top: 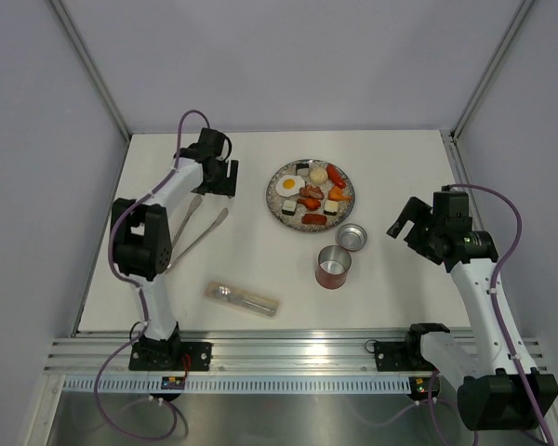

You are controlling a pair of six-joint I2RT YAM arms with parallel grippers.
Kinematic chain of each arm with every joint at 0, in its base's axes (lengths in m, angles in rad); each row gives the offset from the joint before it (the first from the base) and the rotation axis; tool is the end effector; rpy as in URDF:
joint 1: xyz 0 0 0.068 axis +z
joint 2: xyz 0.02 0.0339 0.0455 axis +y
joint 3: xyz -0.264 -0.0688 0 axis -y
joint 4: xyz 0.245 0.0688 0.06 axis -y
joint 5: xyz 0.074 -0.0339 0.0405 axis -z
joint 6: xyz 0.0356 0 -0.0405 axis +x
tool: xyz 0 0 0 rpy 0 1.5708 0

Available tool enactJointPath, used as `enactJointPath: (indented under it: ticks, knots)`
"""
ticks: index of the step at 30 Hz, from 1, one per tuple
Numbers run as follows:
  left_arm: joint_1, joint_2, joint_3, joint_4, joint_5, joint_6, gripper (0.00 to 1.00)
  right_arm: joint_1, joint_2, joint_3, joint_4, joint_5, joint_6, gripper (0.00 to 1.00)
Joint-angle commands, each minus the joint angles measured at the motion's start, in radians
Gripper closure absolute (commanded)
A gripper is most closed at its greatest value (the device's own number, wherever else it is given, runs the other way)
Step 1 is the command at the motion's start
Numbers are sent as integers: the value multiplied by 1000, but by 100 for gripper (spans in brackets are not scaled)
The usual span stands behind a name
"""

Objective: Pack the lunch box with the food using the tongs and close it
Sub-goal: Pick up the clamp at the center of the board.

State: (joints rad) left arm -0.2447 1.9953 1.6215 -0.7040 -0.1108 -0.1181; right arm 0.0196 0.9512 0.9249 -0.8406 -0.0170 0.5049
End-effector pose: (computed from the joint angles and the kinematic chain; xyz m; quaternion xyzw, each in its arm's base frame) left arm 0.4186 -0.1005 0.2241 0.0478 0.9672 0.0089 0.2493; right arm 0.1841 0.0042 0.2984 0.2227 0.9119 0.0971 0.3309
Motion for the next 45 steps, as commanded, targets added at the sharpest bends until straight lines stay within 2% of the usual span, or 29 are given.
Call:
enactJointPath:
  ticks: [1, 5, 8, 12, 17, 24, 25, 27, 30, 31, 34, 35, 38, 45]
  knots:
    - [10, -250, -102, -12, -56, -2, 18, 3, -17, 23, -15, 12, 7, 1]
    - [87, -407, -298, -15, -52, -11, 1, 3, -14, 20, -2, 5, 6, 0]
    - [163, -469, -423, -18, -43, -17, 1, 3, -2, 20, 9, -15, 7, 1]
    - [177, -503, -523, -23, -30, -49, 1, 3, 4, 9, 29, -27, 14, 1]
    - [186, -471, -563, 9, -141, -86, 2, 3, 20, 8, 38, -34, 9, 0]
    - [214, -305, -497, 61, -107, -98, 23, 3, 9, 14, 35, -34, 6, 1]
    - [216, -287, -491, 66, -105, -98, 29, 2, 6, 12, 32, -34, 6, 1]
    - [217, -253, -477, 69, -102, -95, 33, 2, 3, 9, 28, -32, 6, 0]
    - [219, -222, -463, 84, -96, -94, 49, 2, -3, 8, 20, -28, 3, 1]
    - [220, -217, -453, 83, -93, -95, 61, 3, -6, 6, 20, -24, 0, 0]
    - [220, -208, -428, 87, -69, -101, 77, 3, -6, 8, 15, -21, -2, 1]
    - [220, -193, -404, 86, -60, -101, 87, 3, -5, 8, 14, -21, -3, 1]
    - [220, -138, -330, 69, -41, -95, 99, 2, -2, 18, -2, -9, -9, 1]
    - [220, -53, -210, 80, -47, -61, 99, 2, -3, 35, -23, 6, -17, 1]
